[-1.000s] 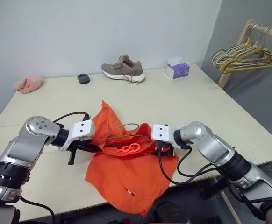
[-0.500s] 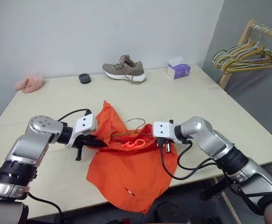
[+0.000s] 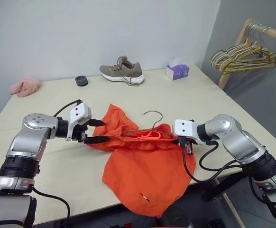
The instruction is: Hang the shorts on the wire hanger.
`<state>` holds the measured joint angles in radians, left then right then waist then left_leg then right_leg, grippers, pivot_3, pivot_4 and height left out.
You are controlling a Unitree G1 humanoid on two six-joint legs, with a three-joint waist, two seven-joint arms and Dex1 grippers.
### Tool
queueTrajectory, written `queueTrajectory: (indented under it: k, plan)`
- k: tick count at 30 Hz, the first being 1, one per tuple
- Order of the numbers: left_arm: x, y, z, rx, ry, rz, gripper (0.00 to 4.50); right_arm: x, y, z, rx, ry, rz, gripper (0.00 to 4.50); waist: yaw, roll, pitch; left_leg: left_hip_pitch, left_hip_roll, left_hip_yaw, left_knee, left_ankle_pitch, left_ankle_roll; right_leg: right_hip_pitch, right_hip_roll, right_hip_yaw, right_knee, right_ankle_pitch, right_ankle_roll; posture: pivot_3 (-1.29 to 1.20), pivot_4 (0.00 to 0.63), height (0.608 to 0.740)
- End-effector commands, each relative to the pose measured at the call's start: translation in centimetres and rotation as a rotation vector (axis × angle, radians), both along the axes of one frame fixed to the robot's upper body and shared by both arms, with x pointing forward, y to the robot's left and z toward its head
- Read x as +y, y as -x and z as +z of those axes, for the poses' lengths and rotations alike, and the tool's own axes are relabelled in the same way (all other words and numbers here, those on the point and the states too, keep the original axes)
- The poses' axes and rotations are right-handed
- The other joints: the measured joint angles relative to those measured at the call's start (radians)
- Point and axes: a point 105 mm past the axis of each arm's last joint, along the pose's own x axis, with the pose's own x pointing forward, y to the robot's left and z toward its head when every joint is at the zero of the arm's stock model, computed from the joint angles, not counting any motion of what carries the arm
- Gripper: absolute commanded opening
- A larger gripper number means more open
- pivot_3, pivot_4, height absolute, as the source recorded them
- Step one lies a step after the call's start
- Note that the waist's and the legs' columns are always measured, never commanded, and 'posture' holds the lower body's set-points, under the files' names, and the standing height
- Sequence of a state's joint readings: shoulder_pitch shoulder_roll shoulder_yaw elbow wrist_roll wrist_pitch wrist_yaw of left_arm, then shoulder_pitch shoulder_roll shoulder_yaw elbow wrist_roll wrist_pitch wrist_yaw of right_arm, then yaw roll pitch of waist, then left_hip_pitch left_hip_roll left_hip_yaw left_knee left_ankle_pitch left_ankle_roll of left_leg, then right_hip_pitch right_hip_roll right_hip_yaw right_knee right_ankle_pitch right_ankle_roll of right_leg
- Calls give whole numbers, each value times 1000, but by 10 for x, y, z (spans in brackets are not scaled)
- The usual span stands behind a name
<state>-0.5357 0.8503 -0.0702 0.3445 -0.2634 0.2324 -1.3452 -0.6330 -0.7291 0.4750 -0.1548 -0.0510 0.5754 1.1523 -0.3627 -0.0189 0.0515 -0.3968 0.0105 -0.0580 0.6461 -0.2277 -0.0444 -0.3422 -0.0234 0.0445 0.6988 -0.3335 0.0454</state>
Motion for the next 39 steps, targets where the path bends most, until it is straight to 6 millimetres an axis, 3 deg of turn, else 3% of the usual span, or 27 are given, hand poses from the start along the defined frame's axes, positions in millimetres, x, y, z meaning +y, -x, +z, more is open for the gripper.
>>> queueTrajectory:
  k: [1, 7, 10, 11, 18, 23, 25, 28, 30, 35, 39]
  plan:
    - [-1, -7, 23, -83, 56, 19, 3704, -3, 1, 11, 9, -39, -24, 0, -2, 0, 0, 0, 0, 0, 0, 0, 0, 0, 0, 0, 0, 0, 0, -377, 0, 740]
    - [8, -7, 26, -79, 89, 88, 3704, -26, 1, 9, 93, -67, -150, 0, -4, 0, 0, 0, 0, 0, 0, 0, 0, 0, 0, 0, 0, 0, 0, -376, 0, 740]
    - [10, -9, 30, -90, 122, 123, 4209, -46, 0, 13, 119, -100, -251, 0, -3, 0, 0, 0, 0, 0, 0, 0, 0, 0, 0, 0, 0, 0, 0, -372, 0, 740]
    - [3, -6, 32, -81, 145, 102, 4484, -52, 1, 14, 131, -125, -296, 0, -3, 0, 0, 0, 0, 0, 0, 0, 0, 0, 0, 0, 0, 0, 0, -374, 0, 740]
    - [-60, 34, 45, 77, 302, -153, 4484, -90, 15, 19, 178, -261, -562, 0, 1, 0, 0, -1, 0, 0, 0, 0, 0, 0, 0, 0, -1, 0, 1, -402, 0, 740]
    - [-95, 48, 58, 133, 399, -270, 4484, -110, 34, 18, 245, -352, -751, 0, -1, 0, 0, 0, -1, 2, 0, 0, 0, 2, 3, 1, -1, -3, 4, -423, 0, 740]
    - [-106, 50, 63, 128, 416, -304, 4484, -120, 38, 20, 248, -381, -827, 0, -8, 0, -1, 1, -1, 3, 0, 0, 0, 2, 4, 2, -1, -3, 4, -443, 0, 740]
    - [-140, 51, 74, 102, 486, -398, 4484, -158, 47, 29, 222, -446, -1077, 0, -14, 0, -1, 4, -1, 4, 1, 0, 0, 5, 4, 2, -2, -3, 5, -463, 0, 740]
    - [-150, 50, 77, 89, 506, -405, 4484, -167, 53, 30, 219, -448, -1144, 0, -18, 2, -2, 3, -3, 5, 1, 0, 1, 6, 3, 2, -3, -3, 5, -477, 0, 740]
    - [-177, 40, 79, -66, 504, -423, 4484, -197, 64, 36, 150, -425, -1306, 0, -54, 3, -3, 4, -1, 6, 0, 0, 1, 6, 5, 5, -4, -3, 5, -516, 0, 740]
    - [-201, 36, 98, -230, 593, -431, 4484, -225, 70, 45, 43, -418, -1448, 0, -80, 3, -3, 5, -2, 9, 0, 0, 1, 7, 4, 4, -5, -3, 5, -531, 0, 740]
